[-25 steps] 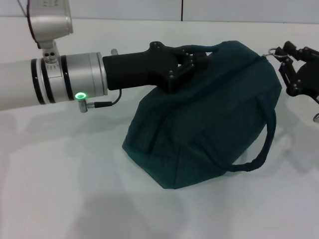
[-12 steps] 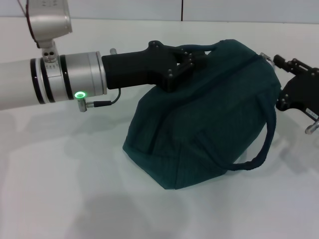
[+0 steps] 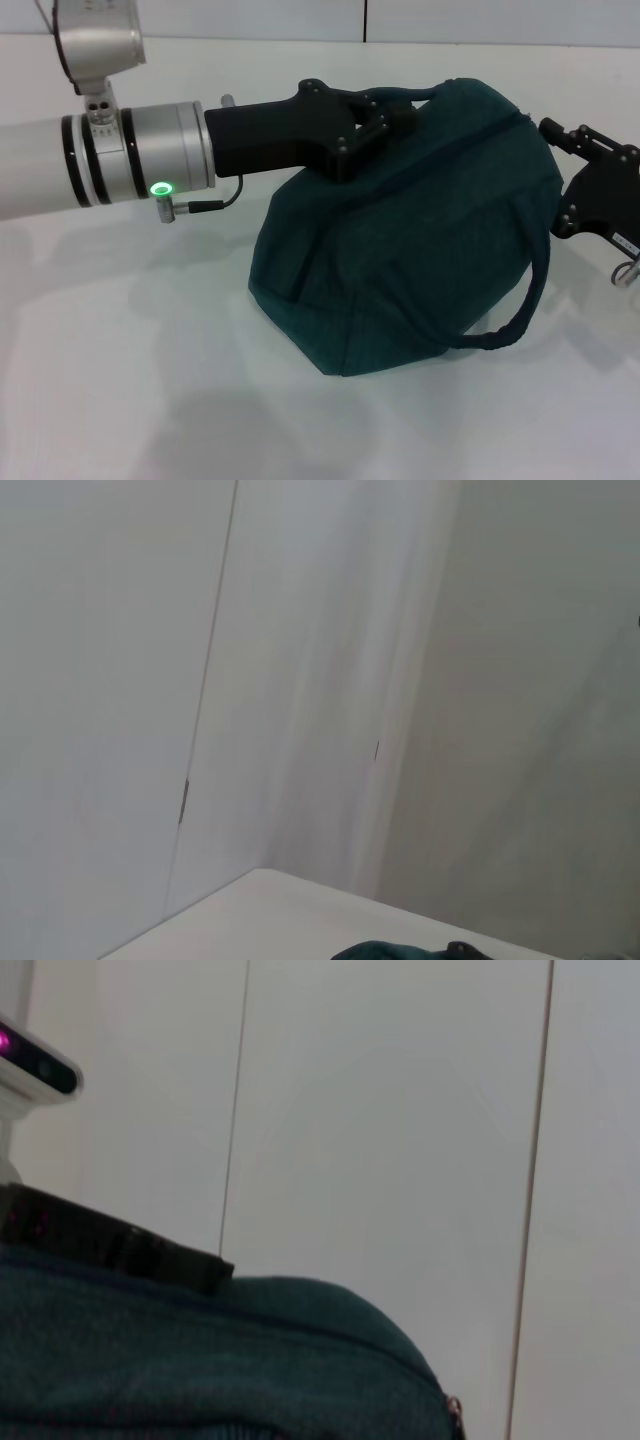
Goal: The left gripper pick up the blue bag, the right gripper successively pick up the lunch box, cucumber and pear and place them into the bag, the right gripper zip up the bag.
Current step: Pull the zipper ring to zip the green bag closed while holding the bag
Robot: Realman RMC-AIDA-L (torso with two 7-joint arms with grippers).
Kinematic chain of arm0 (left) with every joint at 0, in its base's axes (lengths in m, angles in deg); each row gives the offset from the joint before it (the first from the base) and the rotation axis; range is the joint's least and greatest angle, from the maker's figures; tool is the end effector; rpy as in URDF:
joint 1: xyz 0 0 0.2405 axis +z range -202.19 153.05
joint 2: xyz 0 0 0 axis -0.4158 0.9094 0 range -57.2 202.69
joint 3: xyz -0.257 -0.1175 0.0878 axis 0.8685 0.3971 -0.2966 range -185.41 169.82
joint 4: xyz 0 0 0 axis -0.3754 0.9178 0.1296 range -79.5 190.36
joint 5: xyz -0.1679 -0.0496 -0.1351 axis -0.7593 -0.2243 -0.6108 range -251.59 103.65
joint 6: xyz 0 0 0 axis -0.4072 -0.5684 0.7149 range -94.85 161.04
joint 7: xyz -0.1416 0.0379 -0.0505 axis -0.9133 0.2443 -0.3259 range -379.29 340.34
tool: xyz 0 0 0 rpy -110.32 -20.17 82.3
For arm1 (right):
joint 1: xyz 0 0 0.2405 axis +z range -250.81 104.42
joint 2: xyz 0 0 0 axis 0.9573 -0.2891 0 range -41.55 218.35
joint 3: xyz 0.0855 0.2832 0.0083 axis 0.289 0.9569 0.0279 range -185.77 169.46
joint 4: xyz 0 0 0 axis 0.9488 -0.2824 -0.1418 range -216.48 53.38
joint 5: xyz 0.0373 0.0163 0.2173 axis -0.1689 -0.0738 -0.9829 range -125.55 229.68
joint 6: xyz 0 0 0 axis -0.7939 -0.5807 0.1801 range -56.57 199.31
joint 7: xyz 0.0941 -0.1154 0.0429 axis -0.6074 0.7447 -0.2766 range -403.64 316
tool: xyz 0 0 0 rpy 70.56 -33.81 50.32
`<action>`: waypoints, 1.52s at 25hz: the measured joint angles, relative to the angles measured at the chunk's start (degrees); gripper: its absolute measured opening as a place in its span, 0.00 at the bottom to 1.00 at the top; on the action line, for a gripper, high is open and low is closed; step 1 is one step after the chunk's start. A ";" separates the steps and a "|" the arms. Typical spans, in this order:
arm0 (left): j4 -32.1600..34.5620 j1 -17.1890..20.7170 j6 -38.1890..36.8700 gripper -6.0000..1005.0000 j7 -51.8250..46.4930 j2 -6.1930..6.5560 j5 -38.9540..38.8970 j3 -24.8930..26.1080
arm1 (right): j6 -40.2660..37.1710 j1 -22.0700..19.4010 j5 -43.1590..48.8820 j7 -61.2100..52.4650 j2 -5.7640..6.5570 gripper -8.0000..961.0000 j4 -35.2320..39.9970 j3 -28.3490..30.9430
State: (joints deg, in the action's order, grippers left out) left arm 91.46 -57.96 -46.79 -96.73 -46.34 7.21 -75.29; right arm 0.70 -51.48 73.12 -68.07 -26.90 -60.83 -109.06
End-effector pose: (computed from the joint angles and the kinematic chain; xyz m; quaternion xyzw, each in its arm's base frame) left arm -0.2059 0.3874 -0.0608 -0.9193 -0.1512 -0.3488 0.1020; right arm 0.3070 0.3484 -0.0592 -0.8516 0.0725 0.3401 0.3922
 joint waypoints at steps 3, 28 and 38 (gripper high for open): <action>0.00 0.24 0.00 0.03 0.39 -0.03 -0.07 0.00 | -0.42 -0.13 -0.03 0.01 0.00 0.48 0.03 0.03; 0.00 0.53 -0.14 0.03 0.44 -0.27 -0.21 -0.01 | -0.49 0.81 0.39 1.17 -0.09 0.37 0.10 -0.25; 0.00 1.38 -0.82 0.03 0.18 -0.17 -1.89 -0.01 | 0.31 0.15 -0.32 1.03 -0.27 0.03 -0.72 2.42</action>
State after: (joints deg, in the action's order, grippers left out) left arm 91.46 -56.58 -47.61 -96.54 -46.50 5.33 -75.30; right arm 1.01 -51.34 72.80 -67.03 -27.18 -61.55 -106.64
